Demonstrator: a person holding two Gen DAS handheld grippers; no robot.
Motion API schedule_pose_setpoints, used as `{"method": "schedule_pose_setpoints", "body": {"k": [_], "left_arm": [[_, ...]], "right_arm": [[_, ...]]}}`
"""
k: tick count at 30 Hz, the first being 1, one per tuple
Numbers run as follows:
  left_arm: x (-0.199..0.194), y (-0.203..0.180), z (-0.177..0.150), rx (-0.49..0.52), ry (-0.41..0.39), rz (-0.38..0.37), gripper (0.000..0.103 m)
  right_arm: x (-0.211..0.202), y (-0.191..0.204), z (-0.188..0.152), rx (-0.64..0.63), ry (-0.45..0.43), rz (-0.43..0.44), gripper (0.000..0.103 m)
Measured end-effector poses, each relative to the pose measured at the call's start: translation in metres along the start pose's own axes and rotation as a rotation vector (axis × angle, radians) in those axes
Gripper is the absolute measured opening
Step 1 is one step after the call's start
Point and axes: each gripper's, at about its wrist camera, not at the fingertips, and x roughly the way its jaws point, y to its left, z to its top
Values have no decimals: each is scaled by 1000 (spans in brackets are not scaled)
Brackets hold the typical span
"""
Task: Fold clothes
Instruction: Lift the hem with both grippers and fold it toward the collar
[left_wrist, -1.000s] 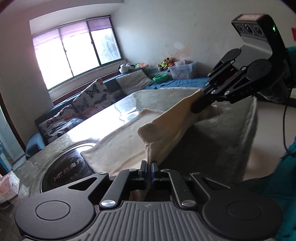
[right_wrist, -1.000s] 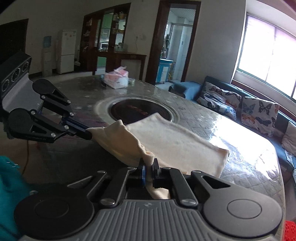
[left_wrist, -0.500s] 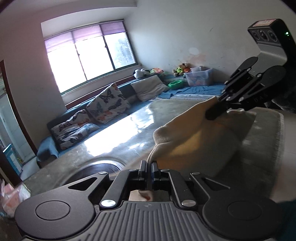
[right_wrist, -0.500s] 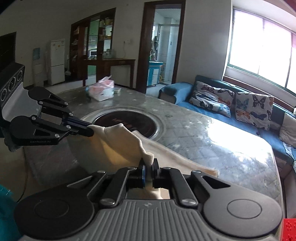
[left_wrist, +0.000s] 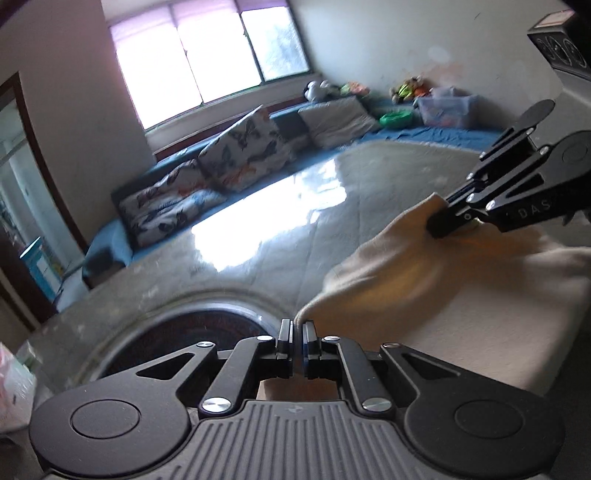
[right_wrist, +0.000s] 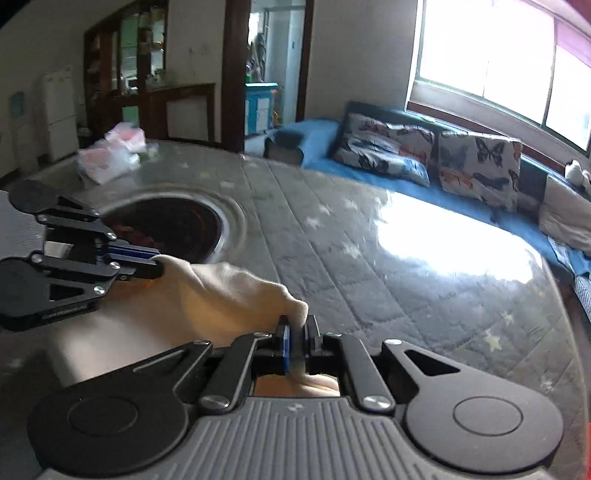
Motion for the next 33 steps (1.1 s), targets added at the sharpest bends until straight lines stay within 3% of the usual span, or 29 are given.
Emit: {"method": "schedule_pose_setpoints", "body": {"k": [5,8,13,18,24,33], "left_arm": [[4,0,-6,-16,30,29,19],[-4,3,-1,-46,27,29,20],[-24,7,13,-106,11,4,18],[-20,-14,25,-92,14,-73,18],[10,-19,27,-115,89,-63,18],[11,-20,24,-124,78,-54,18]], "right_arm": [[16,-12,-17,116,-3,-43,18],[7,-18,-19,156,-42,-69,20],[-20,-11,-23,109,-35,-21,21],[-8,-6,-24,107,8,11,21],[10,-9,-30,148,25,9,21],[-26,-8,-49,142,7,-3,23]]}}
